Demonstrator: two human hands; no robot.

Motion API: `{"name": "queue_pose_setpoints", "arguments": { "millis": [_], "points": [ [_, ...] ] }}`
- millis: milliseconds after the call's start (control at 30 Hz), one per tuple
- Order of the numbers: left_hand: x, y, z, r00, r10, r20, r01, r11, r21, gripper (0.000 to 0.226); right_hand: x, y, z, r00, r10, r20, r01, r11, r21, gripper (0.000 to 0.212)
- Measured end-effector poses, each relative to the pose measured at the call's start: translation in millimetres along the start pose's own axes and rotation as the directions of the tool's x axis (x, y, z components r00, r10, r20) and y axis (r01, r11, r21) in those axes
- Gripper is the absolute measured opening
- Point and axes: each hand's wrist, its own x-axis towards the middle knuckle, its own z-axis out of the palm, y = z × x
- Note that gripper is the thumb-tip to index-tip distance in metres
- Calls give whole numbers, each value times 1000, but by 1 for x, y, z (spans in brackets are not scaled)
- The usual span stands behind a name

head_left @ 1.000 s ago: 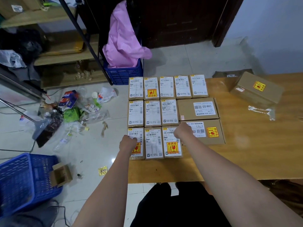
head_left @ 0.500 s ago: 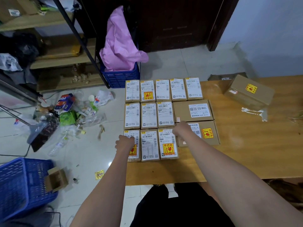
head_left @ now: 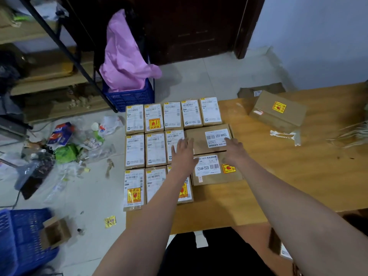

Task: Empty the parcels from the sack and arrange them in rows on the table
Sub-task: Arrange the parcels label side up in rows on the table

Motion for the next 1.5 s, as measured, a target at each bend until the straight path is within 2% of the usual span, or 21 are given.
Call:
{"name": "queue_pose_setpoints", "arguments": {
  "millis": [133, 267, 467, 700, 1033, 1167, 1300, 1500],
  "points": [
    [19, 30, 23, 989, 74, 130, -84, 994, 73, 88, 18, 13, -6, 992, -86, 91, 101, 980, -171, 124],
    [29, 36, 41, 977, 82, 198, -117, 978, 172, 105, 32, 23, -1, 978, -147, 145, 184, 938, -293, 136],
    [36, 34, 50, 971, 73, 229, -129, 961, 244, 116, 39, 25, 6, 977, -157, 141, 197, 916, -348, 139],
    [39, 35, 48, 975, 69, 210, -118, 965, 234, 107, 37, 20, 11, 984, -166, 69, 180, 909, -375, 127],
    [38, 38, 47, 976, 55, 213, -104, 969, 226, 104, 37, 17, 8, 985, -151, 87, 172, 919, -355, 123],
    [46, 53, 34, 983, 42, 181, -68, 988, 142, 86, 39, 16, -8, 988, -151, 42, 156, 963, -219, 103],
    [65, 85, 16, 992, 41, 117, -51, 996, 79, 65, 42, 24, -38, 992, -122, -36, 118, 987, -105, 101],
    [96, 141, -7, 992, 97, 78, -103, 992, 70, 55, 49, 55, -86, 991, -28, -133, 27, 1000, -7, 97]
  ]
}}
